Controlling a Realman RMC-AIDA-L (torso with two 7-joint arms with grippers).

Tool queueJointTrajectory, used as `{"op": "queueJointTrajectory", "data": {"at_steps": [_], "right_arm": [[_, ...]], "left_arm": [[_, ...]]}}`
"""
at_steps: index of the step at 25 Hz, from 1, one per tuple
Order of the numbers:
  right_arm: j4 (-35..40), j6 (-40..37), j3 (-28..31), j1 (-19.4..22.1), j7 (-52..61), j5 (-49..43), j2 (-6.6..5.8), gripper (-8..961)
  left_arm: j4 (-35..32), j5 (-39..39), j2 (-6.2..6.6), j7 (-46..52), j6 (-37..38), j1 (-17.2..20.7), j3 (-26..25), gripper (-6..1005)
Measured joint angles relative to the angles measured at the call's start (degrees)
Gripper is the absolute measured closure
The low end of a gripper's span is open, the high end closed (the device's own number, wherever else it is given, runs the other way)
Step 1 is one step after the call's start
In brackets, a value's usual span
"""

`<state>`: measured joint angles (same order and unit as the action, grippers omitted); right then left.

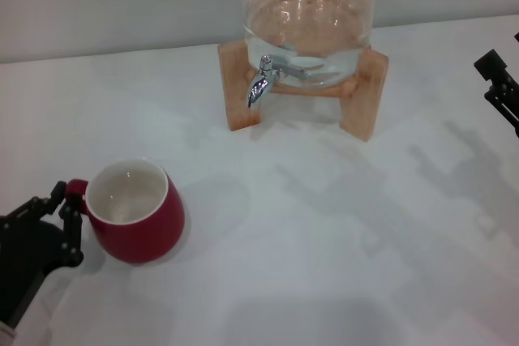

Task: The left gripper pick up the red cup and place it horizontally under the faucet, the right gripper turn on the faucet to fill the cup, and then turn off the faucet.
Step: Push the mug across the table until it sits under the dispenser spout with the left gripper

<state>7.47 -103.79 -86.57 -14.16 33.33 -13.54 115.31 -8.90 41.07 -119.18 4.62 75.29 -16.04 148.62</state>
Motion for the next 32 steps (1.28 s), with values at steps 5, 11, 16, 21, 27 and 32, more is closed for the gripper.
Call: {"op": "queueJointTrajectory", "data": {"at_steps": [5,11,16,21,27,32], "right_arm": [[0.0,-0.1,-0.7,0.0,0.7,0.0,0.0,111],[0.3,-0.1,-1.4,-0.2,1.2,0.0,0.0,112],[0.5,0.2,-2.0,-0.4,1.5,0.0,0.0,112],[0.6,0.2,-2.3,-0.5,1.6,0.0,0.0,112],[0.6,0.0,-2.6,-0.5,1.6,0.0,0.0,113],[0.6,0.0,-2.8,-0.5,1.7,0.0,0.0,113]], "left_arm": [[2.1,0.1,0.01,2.4,-0.3,-2.8,0.0,890],[4.8,0.1,0.05,5.6,-1.9,-7.4,0.0,890],[4.9,-0.2,0.08,5.8,-5.6,-10.4,0.1,890],[4.8,-0.8,0.06,5.9,-8.9,-12.8,0.5,890],[4.7,-2.0,0.01,5.9,-11.2,-15.0,0.5,890],[4.2,-3.6,-0.11,5.9,-13.8,-16.5,0.5,890]]}}
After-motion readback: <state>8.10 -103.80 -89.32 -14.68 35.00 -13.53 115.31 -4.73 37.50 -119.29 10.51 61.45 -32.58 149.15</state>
